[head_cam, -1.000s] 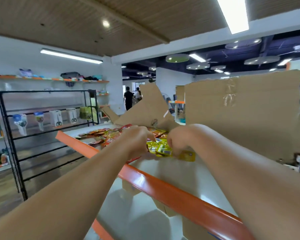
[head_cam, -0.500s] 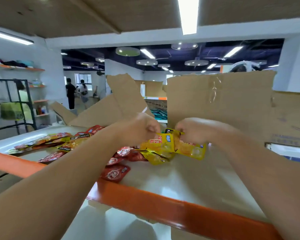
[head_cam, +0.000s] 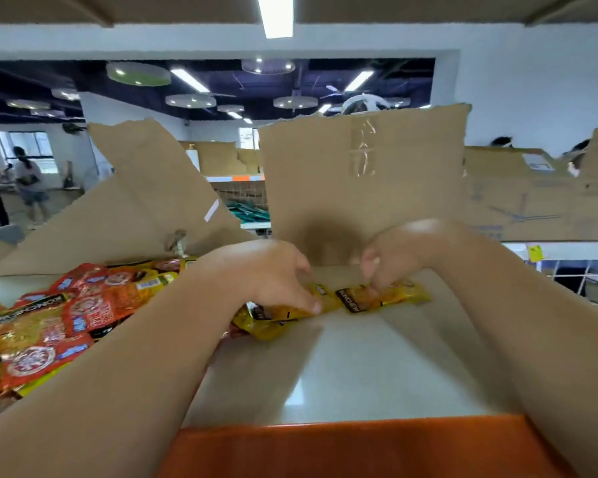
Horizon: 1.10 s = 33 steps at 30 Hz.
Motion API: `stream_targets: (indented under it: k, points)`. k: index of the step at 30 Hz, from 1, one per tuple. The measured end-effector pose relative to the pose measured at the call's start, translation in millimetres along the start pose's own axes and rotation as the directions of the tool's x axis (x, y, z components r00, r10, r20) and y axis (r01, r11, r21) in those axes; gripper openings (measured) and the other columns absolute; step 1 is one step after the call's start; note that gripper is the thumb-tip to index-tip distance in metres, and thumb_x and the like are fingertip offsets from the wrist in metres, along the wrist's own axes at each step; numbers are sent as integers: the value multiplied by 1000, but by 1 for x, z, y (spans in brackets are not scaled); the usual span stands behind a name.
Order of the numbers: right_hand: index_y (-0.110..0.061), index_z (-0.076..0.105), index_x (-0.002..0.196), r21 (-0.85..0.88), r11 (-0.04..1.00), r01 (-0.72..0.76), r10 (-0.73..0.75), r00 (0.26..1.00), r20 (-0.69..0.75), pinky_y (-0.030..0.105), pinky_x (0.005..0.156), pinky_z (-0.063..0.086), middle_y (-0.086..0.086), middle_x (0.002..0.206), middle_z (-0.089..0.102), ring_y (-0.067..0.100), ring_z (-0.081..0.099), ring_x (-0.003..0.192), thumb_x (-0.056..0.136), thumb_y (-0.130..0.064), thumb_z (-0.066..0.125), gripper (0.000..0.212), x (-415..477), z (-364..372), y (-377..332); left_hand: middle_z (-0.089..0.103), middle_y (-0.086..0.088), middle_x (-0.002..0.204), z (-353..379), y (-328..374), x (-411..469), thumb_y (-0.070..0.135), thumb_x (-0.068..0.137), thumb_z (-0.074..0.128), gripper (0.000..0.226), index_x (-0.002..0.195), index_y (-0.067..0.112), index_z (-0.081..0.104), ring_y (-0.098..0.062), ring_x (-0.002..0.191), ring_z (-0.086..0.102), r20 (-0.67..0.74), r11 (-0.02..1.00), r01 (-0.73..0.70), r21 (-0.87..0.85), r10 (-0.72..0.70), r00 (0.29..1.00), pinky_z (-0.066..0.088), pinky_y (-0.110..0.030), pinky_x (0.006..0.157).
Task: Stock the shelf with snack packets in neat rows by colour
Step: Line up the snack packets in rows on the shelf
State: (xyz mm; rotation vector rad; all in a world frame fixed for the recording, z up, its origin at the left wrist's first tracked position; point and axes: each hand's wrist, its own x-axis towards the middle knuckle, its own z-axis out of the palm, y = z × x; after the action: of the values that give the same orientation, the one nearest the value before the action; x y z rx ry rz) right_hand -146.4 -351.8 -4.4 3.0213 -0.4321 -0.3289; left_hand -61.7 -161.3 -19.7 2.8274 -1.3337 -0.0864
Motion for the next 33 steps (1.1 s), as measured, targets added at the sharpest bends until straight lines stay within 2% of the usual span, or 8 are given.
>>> stream_targets:
  k: [2, 5, 8, 12, 19, 24, 30, 33]
  points:
    - [-15, 66, 122, 27, 999, -43, 41, 998, 52, 20, 50, 49, 3, 100, 62, 20, 61, 85, 92, -36, 69, 37, -4, -2, 2, 63, 7, 135, 3, 2, 0, 63, 82, 74, 71, 142, 28, 58, -19, 121, 59, 47, 998, -20, 58, 17, 999, 50, -37, 104]
    - [-27, 60, 130, 165, 980, -108, 86, 987, 135, 38, 69, 62, 8, 109, 59, 33, 69, 94, 90, -26, 70, 41, -4, 4, 2, 62, 7, 136, 5, 4, -2, 59, 84, 75, 71, 145, 29, 56, -19, 122, 59, 33, 998, -23, 58, 21, 999, 51, -38, 104]
    - [-33, 71, 108, 255, 966, -39, 9, 993, 119, 47, 79, 62, 4, 110, 63, 27, 66, 103, 90, -21, 67, 22, -2, 6, 4, 61, 7, 138, 5, 5, -4, 53, 84, 76, 70, 147, 33, 54, -19, 123, 59, 35, 999, -27, 41, 25, 999, 51, -38, 104]
    - [-37, 75, 85, 293, 956, 27, -29, 1000, 3, 40, 79, 63, 3, 112, 69, 17, 64, 102, 84, -25, 67, 15, -6, 4, 8, 57, 7, 142, 5, 4, -7, 47, 85, 76, 68, 148, 39, 51, -20, 126, 57, 65, 999, -37, 2, 37, 997, 50, -38, 105]
    - [-23, 61, 114, 101, 987, -122, 108, 985, 133, 24, 57, 47, -5, 95, 61, 22, 66, 108, 79, -31, 83, 43, -8, 3, 14, 58, 15, 116, 6, 1, -6, 47, 79, 79, 56, 132, 43, 62, -17, 108, 62, -26, 997, -79, -12, 79, 997, 56, -37, 94]
    - [-20, 61, 111, 135, 980, -143, 121, 980, 161, 39, 81, 58, 12, 108, 65, 25, 63, 91, 76, -30, 85, 43, -3, 5, 15, 64, 13, 112, 6, -1, -1, 48, 76, 80, 44, 118, 45, 66, -16, 98, 64, -93, 991, -117, -67, 110, 990, 58, -37, 88]
    - [-28, 68, 89, 232, 967, -102, 127, 987, -95, 28, 62, 47, 9, 94, 72, 19, 59, 68, 76, -40, 76, 20, -25, -1, 30, 66, 19, 103, 6, 8, -6, 45, 77, 78, 39, 114, 42, 69, -9, 95, 63, -222, 982, -162, -98, 137, 965, 57, -33, 86]
    - [-26, 69, 92, 376, 926, -11, 121, 956, -268, 29, 67, 44, 3, 94, 73, 17, 60, 74, 79, -36, 78, 19, -58, 3, 53, 67, 24, 101, -2, 24, -12, 38, 77, 78, 36, 112, 43, 71, 0, 92, 64, -289, 969, -194, -153, 144, 946, 56, -29, 85]
